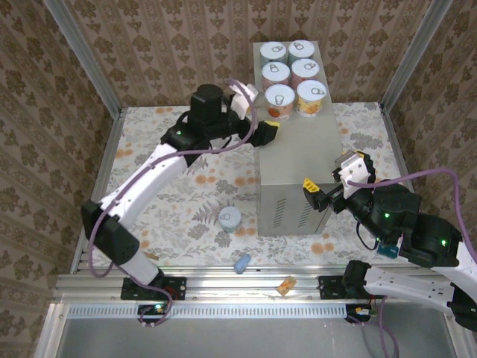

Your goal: Place and organize the canned foods onto the counter

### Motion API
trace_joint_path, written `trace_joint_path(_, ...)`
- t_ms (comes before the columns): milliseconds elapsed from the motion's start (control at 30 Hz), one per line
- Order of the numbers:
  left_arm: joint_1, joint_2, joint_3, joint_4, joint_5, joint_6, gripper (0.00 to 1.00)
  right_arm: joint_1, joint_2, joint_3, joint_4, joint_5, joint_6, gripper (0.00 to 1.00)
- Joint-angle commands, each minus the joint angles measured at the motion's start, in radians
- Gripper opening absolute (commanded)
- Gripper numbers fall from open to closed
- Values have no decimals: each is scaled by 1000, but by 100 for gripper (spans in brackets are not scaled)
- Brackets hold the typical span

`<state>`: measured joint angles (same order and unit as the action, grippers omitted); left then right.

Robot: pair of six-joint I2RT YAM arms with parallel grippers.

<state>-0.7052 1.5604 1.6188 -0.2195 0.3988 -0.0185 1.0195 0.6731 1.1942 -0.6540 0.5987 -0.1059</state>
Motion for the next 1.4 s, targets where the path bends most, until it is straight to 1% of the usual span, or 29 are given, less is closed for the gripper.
trace_joint_path(0, 10, -124, -64, -14, -44, -23, 100, 5, -18, 20, 10, 28, -8, 100)
trace_joint_path(233, 39, -324, -210, -157, -154, -24, 100, 5, 5, 55, -33, 26, 2, 100)
trace_joint_path(433, 48, -414, -286, -318, -255, -46, 100, 5, 34, 93, -78, 0, 5, 100)
trace_joint_path(633, 48, -470, -399, -409, -289, -141, 100, 5, 82, 136, -130, -81, 13, 100)
trace_joint_path(733, 46, -497, -463, -425, -300, -209, 100, 7, 110, 154, -150, -124, 15, 100)
trace_joint_path(867, 38, -545, -578, -396, -309, -293, 100, 8, 145, 173, -154, -185, 18, 100)
trace_joint_path(967, 20, -575, -656, -383, -344, -342, 100, 10, 168, 180, -149, -210, 21, 100)
trace_joint_path(1200, -49, -619, -789, -382, -442, -400, 100, 10, 214, 190, -118, -233, 21, 100)
trace_joint_path(1367, -84, -629, -849, -392, -464, -447, 100, 11, 253, 202, -105, -264, 23, 100)
